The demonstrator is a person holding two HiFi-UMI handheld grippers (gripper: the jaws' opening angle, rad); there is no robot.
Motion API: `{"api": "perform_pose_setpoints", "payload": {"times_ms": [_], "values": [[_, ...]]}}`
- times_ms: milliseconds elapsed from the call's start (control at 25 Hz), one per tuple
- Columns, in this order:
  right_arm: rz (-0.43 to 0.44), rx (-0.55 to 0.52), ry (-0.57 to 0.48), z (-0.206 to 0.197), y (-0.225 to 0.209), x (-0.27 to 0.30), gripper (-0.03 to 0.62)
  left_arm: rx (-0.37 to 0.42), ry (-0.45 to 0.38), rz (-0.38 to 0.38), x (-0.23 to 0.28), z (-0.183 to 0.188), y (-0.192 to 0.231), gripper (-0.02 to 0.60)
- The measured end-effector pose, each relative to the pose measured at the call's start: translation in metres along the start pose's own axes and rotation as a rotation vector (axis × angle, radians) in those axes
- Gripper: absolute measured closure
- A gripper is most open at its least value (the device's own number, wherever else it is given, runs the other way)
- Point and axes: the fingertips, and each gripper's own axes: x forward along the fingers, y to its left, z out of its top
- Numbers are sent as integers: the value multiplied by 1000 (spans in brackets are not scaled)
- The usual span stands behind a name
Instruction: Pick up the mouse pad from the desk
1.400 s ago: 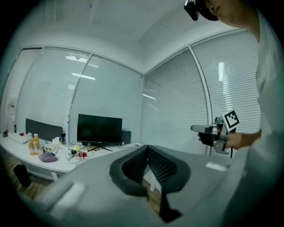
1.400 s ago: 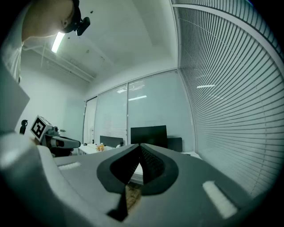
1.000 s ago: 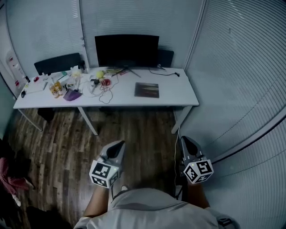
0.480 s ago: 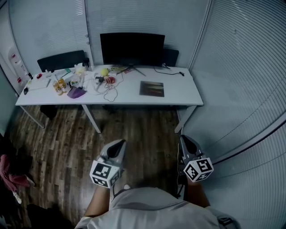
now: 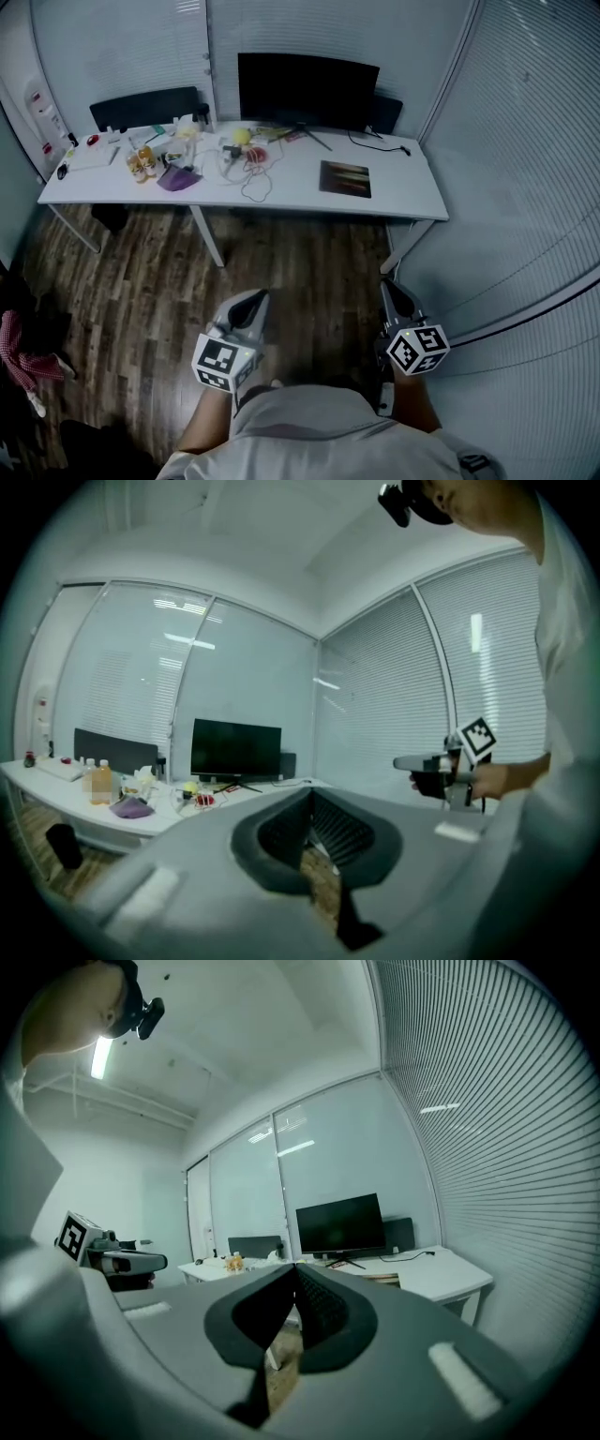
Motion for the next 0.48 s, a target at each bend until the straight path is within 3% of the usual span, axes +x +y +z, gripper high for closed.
{"api": "perform_pose_setpoints", "payload": {"times_ms": [160, 480], "values": [[26, -29, 70, -18, 19, 20, 589, -47, 7, 0, -1, -15, 18, 578], [15, 34, 112, -27, -24, 71, 589, -69, 46, 26, 43, -26, 46, 578]]}}
